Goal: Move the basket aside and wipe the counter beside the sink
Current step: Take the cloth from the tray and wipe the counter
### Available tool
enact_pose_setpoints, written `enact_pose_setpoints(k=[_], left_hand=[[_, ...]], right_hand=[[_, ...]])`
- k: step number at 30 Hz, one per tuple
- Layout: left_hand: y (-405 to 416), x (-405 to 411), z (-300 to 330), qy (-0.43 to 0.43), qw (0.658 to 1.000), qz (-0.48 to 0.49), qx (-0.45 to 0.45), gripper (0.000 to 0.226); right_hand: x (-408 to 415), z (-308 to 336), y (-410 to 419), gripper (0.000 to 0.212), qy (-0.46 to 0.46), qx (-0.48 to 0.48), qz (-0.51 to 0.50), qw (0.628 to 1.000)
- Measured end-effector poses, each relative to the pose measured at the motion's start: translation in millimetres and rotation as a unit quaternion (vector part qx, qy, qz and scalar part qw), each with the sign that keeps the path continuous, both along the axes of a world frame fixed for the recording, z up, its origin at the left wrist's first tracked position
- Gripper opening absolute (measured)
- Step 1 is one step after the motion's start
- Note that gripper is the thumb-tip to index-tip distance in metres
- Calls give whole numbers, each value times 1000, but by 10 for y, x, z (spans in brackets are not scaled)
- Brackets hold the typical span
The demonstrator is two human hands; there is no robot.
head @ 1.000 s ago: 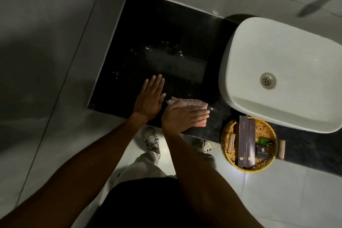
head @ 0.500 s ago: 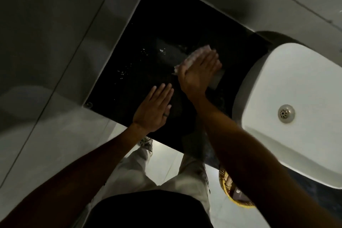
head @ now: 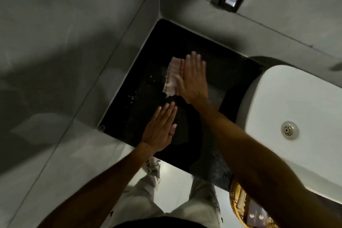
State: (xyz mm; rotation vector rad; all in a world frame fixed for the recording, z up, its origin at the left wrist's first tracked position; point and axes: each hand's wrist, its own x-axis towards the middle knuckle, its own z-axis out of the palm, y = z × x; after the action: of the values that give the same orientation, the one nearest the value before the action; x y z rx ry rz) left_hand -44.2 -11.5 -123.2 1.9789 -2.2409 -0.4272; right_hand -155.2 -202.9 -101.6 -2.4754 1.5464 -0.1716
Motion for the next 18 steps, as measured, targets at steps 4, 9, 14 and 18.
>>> enact_pose_setpoints(k=[4,9,14,18], left_hand=[[-428,142,206,56,994,-34,-88,65],[-1501,505,324,-5,987,-139,-75,76],[-1874,237,66,-39,985,-169,-14,94],[-1773,45,-147,-27,999,-15,-23,94]], right_hand=[[-368,-142,545,78,-77,65,-223,970],[-475,-310,830,80,38,93,-209,973],[-468,-397,822,81,37,45,-224,973],[-468,-463,825,81,54,31,-230,971]])
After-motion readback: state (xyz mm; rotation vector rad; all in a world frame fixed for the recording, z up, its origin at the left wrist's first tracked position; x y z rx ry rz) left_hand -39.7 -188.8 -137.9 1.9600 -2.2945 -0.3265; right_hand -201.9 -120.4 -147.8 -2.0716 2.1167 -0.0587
